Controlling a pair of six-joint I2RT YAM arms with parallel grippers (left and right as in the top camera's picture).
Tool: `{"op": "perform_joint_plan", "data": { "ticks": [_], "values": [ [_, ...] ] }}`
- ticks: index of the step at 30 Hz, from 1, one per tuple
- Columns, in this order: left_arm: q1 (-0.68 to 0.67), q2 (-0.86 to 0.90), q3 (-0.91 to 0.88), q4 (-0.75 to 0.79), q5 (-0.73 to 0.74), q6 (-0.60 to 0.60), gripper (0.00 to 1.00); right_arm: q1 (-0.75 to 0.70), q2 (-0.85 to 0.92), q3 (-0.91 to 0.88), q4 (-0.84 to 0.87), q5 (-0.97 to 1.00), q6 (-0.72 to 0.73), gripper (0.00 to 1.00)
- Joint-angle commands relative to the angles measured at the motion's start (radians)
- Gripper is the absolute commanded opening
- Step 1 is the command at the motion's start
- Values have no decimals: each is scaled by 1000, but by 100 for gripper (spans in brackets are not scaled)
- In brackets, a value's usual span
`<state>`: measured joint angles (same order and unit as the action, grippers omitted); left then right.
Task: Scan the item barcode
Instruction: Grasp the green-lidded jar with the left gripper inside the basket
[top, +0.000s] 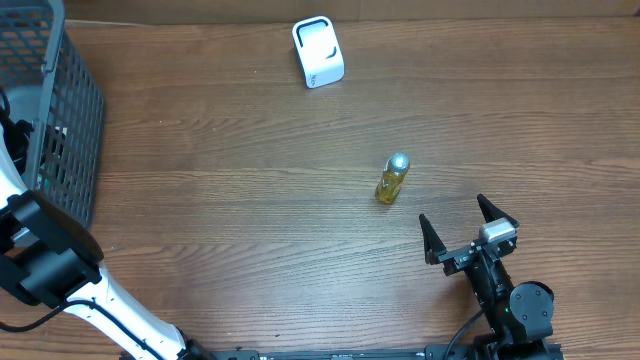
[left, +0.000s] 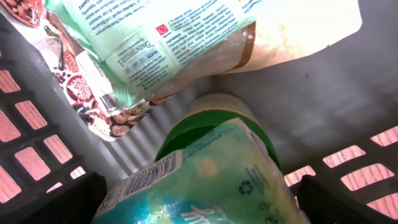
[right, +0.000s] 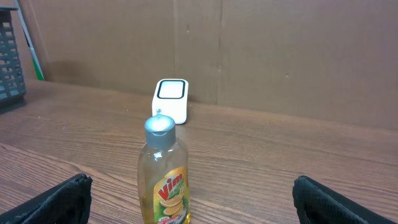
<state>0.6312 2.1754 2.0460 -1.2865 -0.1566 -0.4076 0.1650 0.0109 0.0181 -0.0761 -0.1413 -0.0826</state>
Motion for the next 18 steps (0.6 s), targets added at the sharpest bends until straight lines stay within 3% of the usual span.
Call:
{"op": "perform_joint_plan", "data": {
  "ticks": [1, 18],
  "values": [
    [-29, 13, -15, 3, 43, 27, 100, -3, -6, -10, 3, 10, -3, 100],
    [-39, 13, -124, 76, 49, 27, 99, -3, -6, -10, 3, 10, -3, 100]
  ]
}}
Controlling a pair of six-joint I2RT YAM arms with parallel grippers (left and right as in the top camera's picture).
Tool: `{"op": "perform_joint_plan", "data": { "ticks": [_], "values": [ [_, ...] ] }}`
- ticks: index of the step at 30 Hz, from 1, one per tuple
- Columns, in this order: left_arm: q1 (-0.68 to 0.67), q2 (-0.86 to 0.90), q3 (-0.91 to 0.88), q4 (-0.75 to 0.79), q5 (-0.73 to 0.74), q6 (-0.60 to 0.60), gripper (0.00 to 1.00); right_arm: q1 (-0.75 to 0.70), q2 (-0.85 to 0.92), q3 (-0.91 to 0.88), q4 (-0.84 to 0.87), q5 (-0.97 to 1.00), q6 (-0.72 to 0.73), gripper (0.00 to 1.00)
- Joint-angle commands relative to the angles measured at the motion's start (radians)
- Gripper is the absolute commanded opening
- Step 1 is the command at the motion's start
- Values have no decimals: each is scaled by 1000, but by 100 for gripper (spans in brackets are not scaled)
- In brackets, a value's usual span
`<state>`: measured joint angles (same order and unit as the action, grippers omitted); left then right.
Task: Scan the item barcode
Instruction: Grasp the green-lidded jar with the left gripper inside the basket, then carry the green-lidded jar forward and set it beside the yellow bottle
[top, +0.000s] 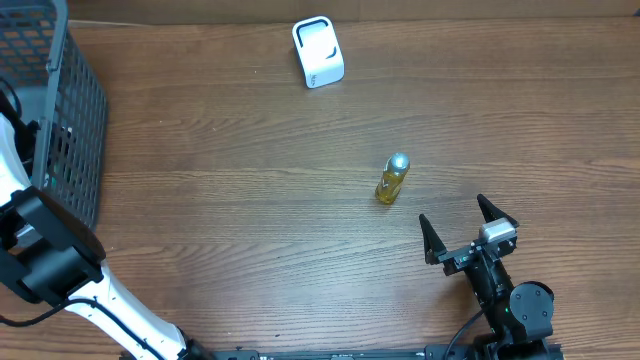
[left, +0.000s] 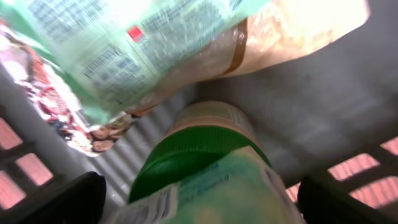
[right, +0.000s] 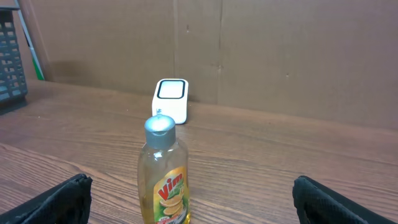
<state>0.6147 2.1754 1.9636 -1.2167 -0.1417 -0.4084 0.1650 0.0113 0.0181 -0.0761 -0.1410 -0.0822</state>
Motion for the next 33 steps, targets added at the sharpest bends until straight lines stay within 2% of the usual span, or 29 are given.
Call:
{"op": "perform_joint_plan", "data": {
  "ticks": [1, 6, 7, 8, 11, 13, 19, 27, 33],
  "values": [
    [-23, 13, -50, 14, 35, 28, 97, -3, -7, -10, 3, 9, -3, 100],
    [-23, 13, -99, 52, 35, 28, 92, -3, -7, -10, 3, 9, -3, 100],
    [-23, 13, -106, 59, 34, 28, 89, -3, -7, -10, 3, 9, -3, 100],
    [-23, 13, -106, 63, 34, 28, 83, -3, -7, -10, 3, 9, -3, 100],
    [-20, 11, -94, 62, 35, 29, 55, -3, -7, -10, 3, 9, -3, 100],
    [-18, 8, -76, 53, 35, 36, 47, -3, -7, -10, 3, 9, -3, 100],
    [-12, -1, 109, -74, 34, 39, 48, -3, -7, -10, 3, 9, -3, 100],
    [-8, -6, 644, -341, 43, -12, 50, -3, -7, -10, 3, 9, -3, 100],
    [-38, -25, 953, -463, 167, -26, 51, -3, -7, -10, 3, 9, -3, 100]
  ]
}}
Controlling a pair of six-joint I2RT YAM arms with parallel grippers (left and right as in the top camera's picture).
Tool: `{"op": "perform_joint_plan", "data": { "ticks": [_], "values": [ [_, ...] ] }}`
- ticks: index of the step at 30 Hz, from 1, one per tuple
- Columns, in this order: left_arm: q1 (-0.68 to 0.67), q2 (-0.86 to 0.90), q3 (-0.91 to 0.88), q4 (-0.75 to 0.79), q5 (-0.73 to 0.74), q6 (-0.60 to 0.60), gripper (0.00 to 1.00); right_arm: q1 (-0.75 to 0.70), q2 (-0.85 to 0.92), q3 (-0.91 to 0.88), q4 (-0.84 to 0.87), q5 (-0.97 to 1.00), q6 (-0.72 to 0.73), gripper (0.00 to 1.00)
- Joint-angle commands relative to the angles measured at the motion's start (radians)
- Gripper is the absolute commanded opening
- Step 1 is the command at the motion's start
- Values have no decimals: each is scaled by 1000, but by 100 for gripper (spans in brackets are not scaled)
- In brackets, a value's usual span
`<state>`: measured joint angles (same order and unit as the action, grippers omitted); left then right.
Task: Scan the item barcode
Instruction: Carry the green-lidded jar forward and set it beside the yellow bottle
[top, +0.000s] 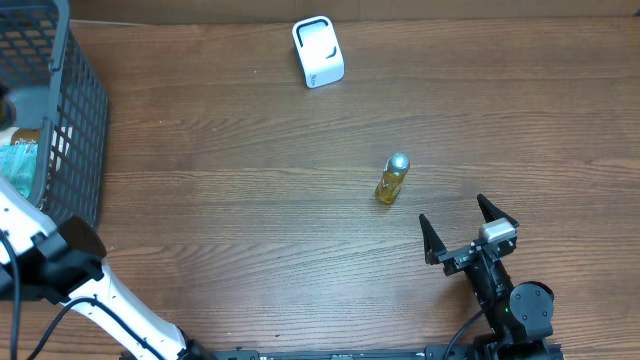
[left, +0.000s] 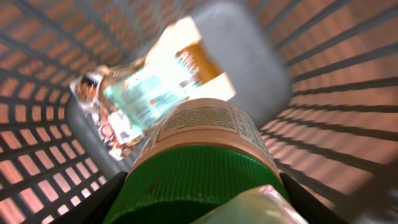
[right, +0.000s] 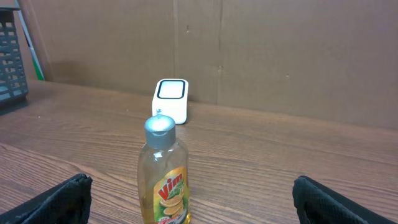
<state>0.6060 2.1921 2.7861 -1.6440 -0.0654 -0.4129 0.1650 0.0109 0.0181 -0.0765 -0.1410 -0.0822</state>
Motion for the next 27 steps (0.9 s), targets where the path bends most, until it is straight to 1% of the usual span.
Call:
{"op": "perform_joint_plan", "data": {
  "ticks": [1, 3, 7, 13, 18, 23, 27],
  "values": [
    [-40, -46, 161, -45, 106, -21, 51, -3, -6, -10, 3, 9, -3, 100],
    [-68, -61, 190, -45, 143, -21, 50, -3, -6, -10, 4, 9, -3, 100],
    [-158, -95, 191, -45, 188, -21, 49, -3, -6, -10, 4, 9, -3, 100],
    [-340, -107, 191, -45, 196, -21, 45, -3, -6, -10, 3, 9, -3, 100],
    [-502, -105, 187, -45, 180, -21, 43, -3, -6, -10, 4, 9, -3, 100],
    [-672, -105, 166, -45, 94, -37, 43, -3, -6, -10, 3, 9, -3, 100],
    [-789, -105, 113, -45, 65, -38, 44, -3, -6, -10, 4, 9, -3, 100]
  ]
}}
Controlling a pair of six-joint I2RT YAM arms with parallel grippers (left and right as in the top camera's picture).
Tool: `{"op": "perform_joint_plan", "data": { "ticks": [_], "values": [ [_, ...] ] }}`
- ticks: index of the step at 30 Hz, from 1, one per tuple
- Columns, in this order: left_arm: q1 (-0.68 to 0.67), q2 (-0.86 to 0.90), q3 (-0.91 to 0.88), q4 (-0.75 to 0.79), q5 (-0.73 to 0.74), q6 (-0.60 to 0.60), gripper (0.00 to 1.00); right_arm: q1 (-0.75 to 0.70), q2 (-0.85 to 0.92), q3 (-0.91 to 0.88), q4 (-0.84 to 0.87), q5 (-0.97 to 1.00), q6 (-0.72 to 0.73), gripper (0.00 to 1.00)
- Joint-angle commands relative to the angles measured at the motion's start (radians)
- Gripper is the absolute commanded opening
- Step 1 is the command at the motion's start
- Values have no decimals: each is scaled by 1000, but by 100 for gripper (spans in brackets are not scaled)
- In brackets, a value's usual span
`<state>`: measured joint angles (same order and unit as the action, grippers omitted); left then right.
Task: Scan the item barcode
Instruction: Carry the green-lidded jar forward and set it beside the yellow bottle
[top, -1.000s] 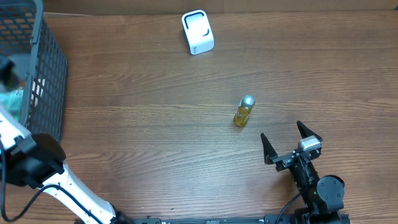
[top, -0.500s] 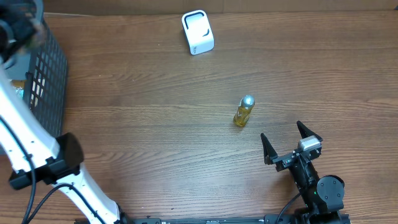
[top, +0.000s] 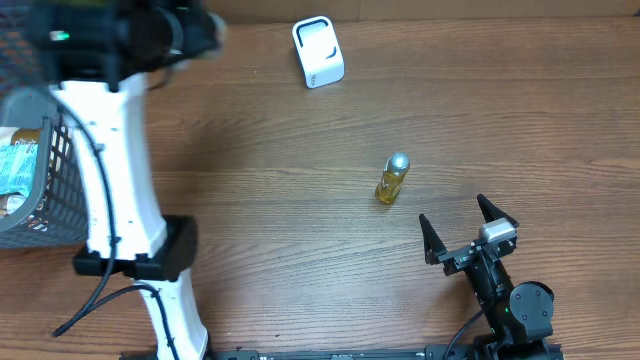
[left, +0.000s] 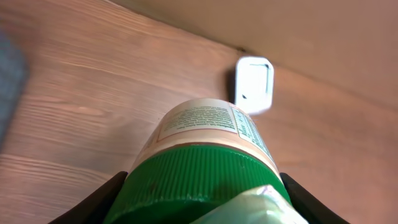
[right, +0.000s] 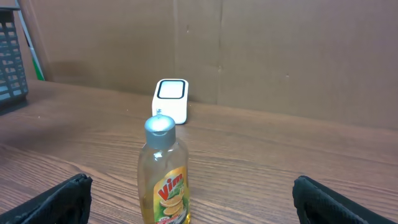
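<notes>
A jar with a green ribbed lid (left: 205, 180) and a pale printed label fills the left wrist view. My left gripper (left: 202, 202) is shut on it, with a dark finger (left: 102, 199) pressed to each side of the lid. A pale green bit of wrapper (left: 261, 208) lies against the lid. Beyond the jar stands the white scanner (left: 254, 84). From overhead, the left gripper (top: 188, 30) is a blur high over the table's back left, left of the scanner (top: 318, 52). My right gripper (top: 468, 232) rests open at the front right.
A yellow Vim bottle (top: 392, 178) stands upright mid-table, just ahead of the right gripper (right: 196, 202), in line with the scanner (right: 171, 99). A dark mesh basket (top: 60, 205) holding packets sits at the left edge. A cardboard wall closes the back.
My left gripper, still shut on the jar, was over the inside of the basket. Now it is outside it, above the wooden table, with the scanner ahead. The right arm is unchanged.
My left gripper was open deep in the basket, around a green-lidded jar among food packets. Then it was a little nearer the jar. Then it was shut on the jar, held above the basket floor. Now the jar is over the table.
</notes>
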<state>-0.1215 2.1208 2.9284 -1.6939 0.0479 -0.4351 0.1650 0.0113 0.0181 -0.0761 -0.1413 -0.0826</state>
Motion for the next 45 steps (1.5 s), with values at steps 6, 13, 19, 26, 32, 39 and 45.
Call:
{"op": "perform_joint_plan", "data": {
  "ticks": [6, 13, 19, 26, 32, 39, 45],
  "values": [
    [-189, -31, -185, 7, -64, -48, 42, -3, -7, -10, 3, 10, -3, 100],
    [-262, -31, -457, 104, -67, -180, 41, -3, -7, -10, 3, 10, -3, 100],
    [-300, -30, -666, 226, -75, -300, 42, -3, -7, -10, 3, 10, -3, 100],
    [-356, -30, -904, 384, -111, -430, 43, -3, -7, -10, 3, 10, -3, 100],
    [-421, -30, -1078, 513, -137, -551, 47, -3, -7, -10, 3, 10, -3, 100],
    [-480, -30, -1193, 598, -173, -652, 47, -3, -7, -10, 3, 10, -3, 100],
    [-514, -30, -1254, 628, -213, -749, 54, -3, -7, -10, 3, 10, -3, 100]
  ]
}}
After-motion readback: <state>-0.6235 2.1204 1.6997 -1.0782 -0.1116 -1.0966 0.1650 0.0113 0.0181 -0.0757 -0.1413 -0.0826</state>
